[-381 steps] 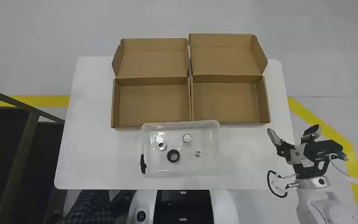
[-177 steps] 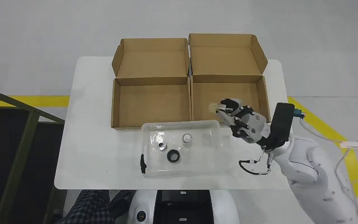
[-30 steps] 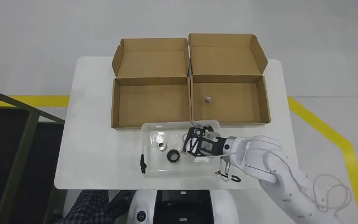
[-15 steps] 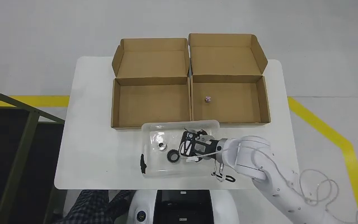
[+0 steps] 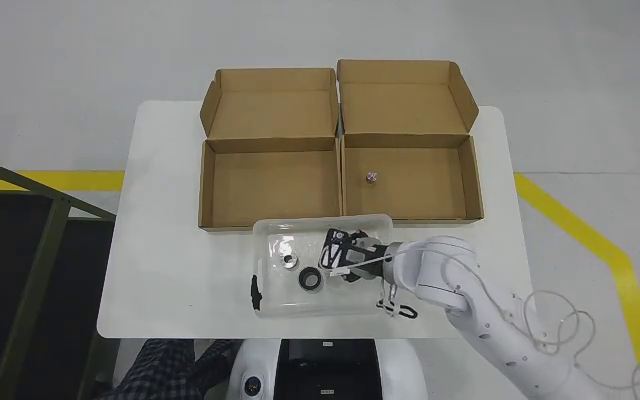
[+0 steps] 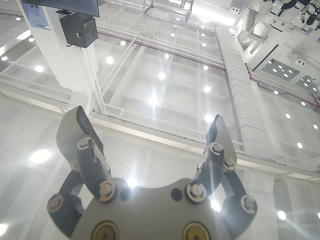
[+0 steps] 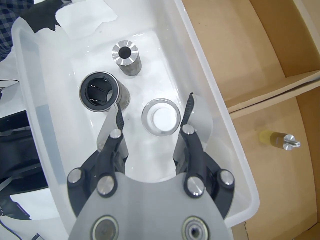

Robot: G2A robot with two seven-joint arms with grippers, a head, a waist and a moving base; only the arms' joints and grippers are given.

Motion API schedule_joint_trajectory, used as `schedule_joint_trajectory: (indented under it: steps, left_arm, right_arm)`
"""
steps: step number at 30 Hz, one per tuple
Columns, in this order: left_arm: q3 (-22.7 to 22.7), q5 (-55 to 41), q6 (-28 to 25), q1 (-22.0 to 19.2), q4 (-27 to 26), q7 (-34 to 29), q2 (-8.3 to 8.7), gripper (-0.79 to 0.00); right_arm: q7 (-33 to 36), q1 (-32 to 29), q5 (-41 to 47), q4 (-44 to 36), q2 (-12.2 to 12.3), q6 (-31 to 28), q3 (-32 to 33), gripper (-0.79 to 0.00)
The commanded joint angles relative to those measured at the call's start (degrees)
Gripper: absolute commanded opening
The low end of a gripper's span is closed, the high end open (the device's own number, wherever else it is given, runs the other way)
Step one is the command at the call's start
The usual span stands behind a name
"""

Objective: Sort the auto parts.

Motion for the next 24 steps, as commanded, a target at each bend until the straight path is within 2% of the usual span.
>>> schedule_joint_trajectory:
  steps: [1, 9, 13, 14, 24]
  left_arm:
    - [0.0, 0.0, 0.0, 0.0, 0.0, 0.0, 0.00, 0.000]
    - [0.0, 0.0, 0.0, 0.0, 0.0, 0.0, 0.00, 0.000]
    - [0.0, 0.0, 0.0, 0.0, 0.0, 0.0, 0.00, 0.000]
    - [0.0, 0.0, 0.0, 0.0, 0.0, 0.0, 0.00, 0.000]
    - [0.0, 0.0, 0.0, 0.0, 0.0, 0.0, 0.00, 0.000]
  right_arm:
    - [-0.2, 0.3, 0.2, 0.8, -0.1, 0.0, -0.2, -0.354]
    - [-0.8, 1.6, 0.8, 3.3, -0.5, -0.3, -0.6, -0.471]
    - [-0.8, 1.9, 1.0, 3.5, -0.6, -1.1, -0.9, -0.742]
    - [-0.7, 1.9, 1.0, 3.2, -0.6, -1.4, -0.9, -0.785]
    - [1.2, 0.6, -0.7, -3.2, 0.1, -3.3, 1.0, -0.785]
